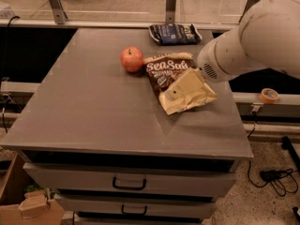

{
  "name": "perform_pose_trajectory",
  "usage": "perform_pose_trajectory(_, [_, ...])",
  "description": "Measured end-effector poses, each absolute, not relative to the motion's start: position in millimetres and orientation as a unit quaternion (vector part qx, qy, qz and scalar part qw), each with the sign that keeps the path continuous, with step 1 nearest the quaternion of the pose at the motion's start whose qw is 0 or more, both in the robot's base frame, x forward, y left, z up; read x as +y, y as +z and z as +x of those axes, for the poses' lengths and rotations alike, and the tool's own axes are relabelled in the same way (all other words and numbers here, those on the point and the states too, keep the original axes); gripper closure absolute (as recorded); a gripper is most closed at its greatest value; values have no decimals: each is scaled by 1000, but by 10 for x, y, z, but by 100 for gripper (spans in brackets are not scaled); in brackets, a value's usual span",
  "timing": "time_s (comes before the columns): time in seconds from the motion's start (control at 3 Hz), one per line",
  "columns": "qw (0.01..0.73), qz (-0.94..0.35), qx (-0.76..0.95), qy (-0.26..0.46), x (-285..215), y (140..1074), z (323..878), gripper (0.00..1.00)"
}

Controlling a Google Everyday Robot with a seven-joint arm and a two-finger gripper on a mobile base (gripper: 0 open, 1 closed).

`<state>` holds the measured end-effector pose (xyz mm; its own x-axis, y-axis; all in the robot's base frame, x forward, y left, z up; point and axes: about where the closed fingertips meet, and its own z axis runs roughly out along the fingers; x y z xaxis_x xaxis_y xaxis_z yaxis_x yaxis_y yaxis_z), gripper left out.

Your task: Move brown chip bag near apple

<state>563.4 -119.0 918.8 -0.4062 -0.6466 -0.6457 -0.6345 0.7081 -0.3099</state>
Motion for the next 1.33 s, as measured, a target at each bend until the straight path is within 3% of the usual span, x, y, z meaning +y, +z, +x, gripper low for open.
perform_pose_trajectory(0.33, [405,-369,837,12,-1381,9187,5673,0])
perform_pose_trajectory(1.0, [521,-258,813,40,-3158,9607,5900,0])
perform_pose_trajectory(1.33, [546,-261,796,17,-3393,9877,5890,0])
